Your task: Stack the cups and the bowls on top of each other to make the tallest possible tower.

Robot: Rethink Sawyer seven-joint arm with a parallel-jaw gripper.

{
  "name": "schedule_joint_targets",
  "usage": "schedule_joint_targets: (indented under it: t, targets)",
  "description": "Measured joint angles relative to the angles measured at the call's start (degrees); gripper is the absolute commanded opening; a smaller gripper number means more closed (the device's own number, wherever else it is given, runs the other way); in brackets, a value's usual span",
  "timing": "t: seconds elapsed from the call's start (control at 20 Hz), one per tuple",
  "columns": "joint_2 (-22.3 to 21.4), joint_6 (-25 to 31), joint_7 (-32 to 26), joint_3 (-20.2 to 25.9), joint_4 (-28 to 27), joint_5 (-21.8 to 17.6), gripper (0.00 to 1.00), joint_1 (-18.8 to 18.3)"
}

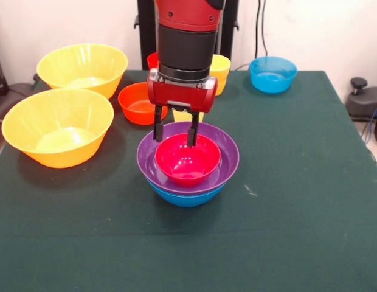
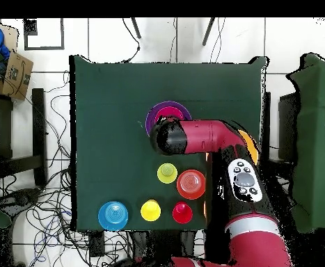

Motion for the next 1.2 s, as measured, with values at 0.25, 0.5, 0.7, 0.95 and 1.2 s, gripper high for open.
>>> schedule_joint_targets:
  t: [0.25, 0.5, 0.7, 0.95, 1.2]
  targets:
    - [-0.12, 0.12, 0.0, -0.46, 0.03, 0.0, 1.0, 0.09]
    - [-2.09, 1.53, 0.0, 0.2, 0.84, 0.4, 1.0, -0.78]
    - [-5.0, 1.62, 0.0, 2.71, 2.79, 1.25, 1.0, -3.79]
    - [-9.08, 3.21, 0.0, 5.35, 5.24, 2.58, 1.0, -8.28]
    - [-12.69, 4.9, 0.0, 8.43, 7.22, 3.64, 1.0, -13.37]
